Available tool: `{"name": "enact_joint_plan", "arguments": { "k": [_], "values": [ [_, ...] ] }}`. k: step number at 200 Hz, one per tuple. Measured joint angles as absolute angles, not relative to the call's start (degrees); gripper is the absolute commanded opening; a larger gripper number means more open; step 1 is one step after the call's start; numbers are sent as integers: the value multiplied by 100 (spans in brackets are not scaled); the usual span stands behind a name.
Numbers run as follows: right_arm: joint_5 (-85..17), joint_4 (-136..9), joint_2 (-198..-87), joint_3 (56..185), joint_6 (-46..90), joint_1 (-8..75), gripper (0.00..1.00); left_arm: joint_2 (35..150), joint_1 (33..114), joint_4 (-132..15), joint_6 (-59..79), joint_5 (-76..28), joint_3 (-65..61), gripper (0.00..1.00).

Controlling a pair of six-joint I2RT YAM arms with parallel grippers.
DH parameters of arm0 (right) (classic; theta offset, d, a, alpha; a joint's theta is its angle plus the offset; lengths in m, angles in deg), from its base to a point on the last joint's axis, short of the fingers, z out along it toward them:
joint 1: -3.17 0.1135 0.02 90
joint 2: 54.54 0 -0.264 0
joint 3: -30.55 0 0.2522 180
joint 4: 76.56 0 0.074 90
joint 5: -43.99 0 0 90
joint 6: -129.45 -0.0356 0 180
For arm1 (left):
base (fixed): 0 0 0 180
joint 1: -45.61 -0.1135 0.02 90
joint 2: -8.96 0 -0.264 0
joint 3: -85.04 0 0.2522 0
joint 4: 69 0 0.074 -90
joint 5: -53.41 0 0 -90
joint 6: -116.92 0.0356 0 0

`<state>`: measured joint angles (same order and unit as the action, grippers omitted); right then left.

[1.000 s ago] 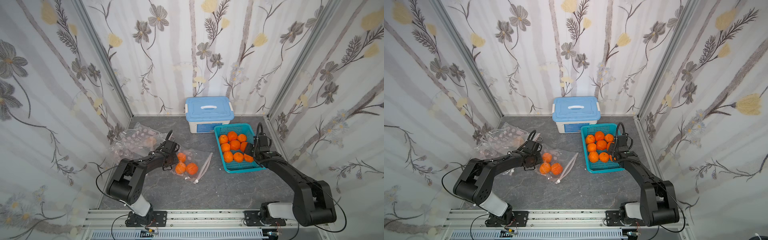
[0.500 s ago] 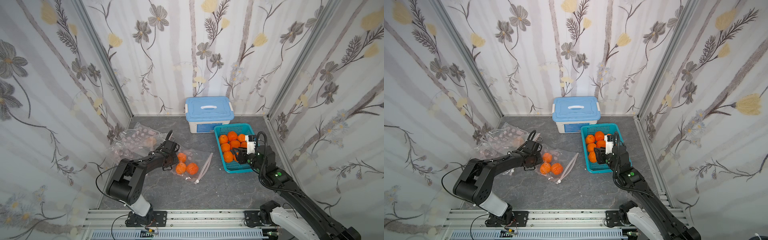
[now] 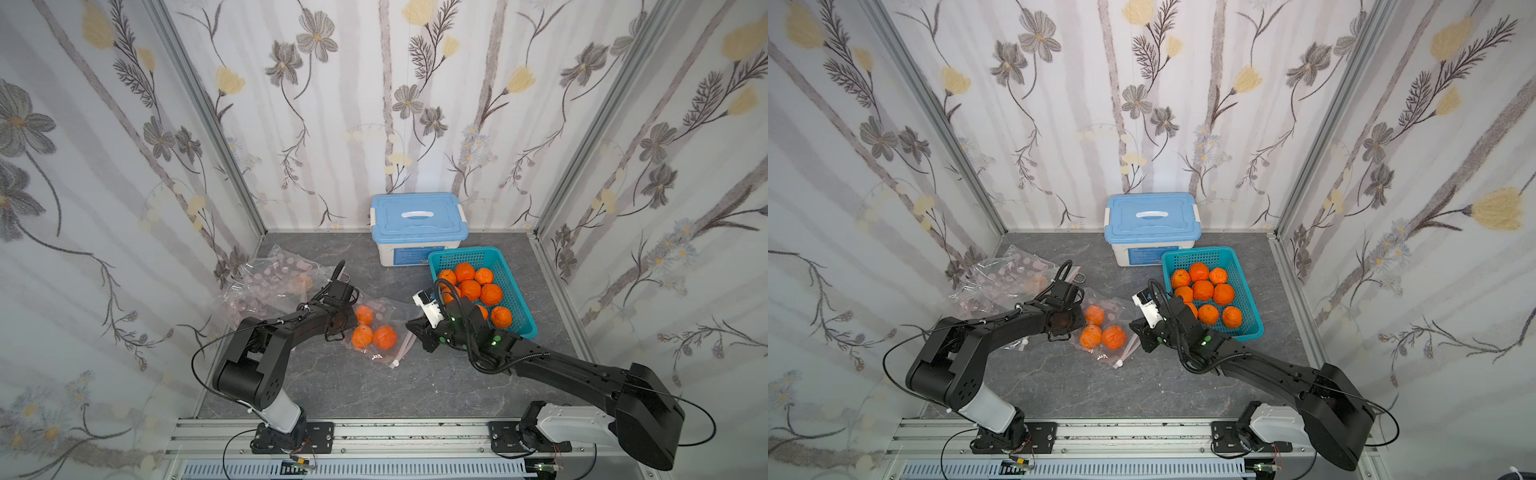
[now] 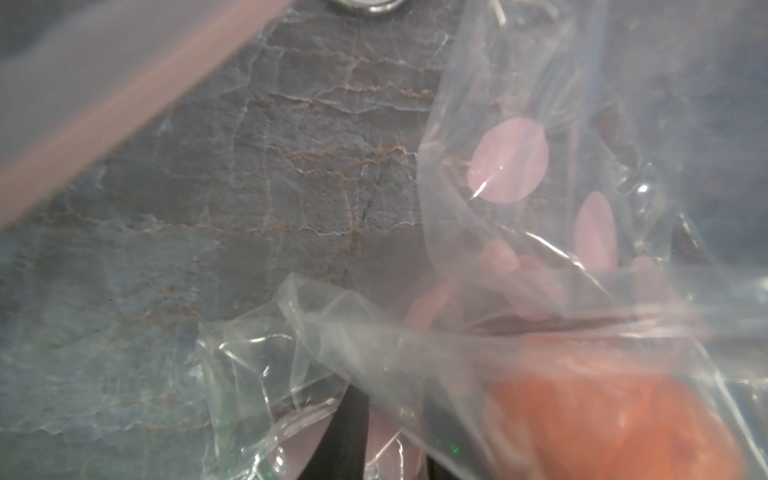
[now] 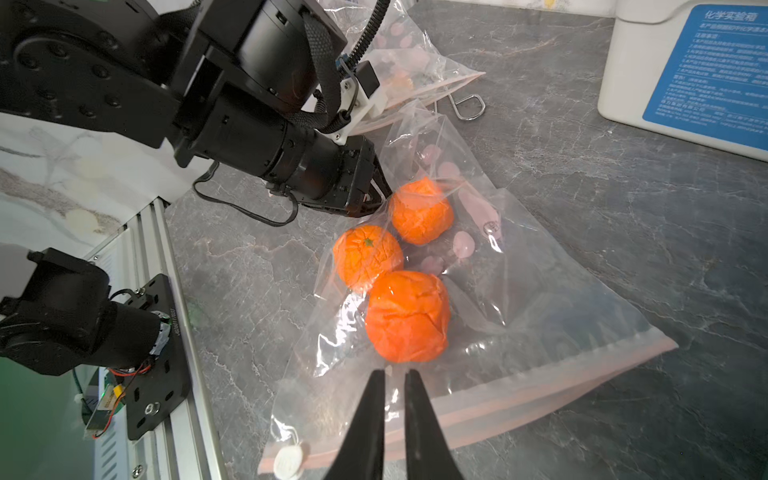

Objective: Open the zip-top bag and take out the orange
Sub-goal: Pick up the orange from the zipper food storage bag.

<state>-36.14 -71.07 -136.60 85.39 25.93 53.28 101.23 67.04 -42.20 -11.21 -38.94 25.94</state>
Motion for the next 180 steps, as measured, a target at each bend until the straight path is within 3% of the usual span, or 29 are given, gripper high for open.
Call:
{"name": "enact_joint_plan", "arguments": {
  "k": [88, 180],
  "values": [
    [-4613, -6331, -14165, 8819, 2951, 5499, 9, 10084, 6707, -4194, -1121, -3857, 2616, 25],
    [-4934, -6084, -14307, 8769, 2860, 5604, 8, 10084, 6707, -4159, -1121, -3837, 2616, 25]
  ]
}}
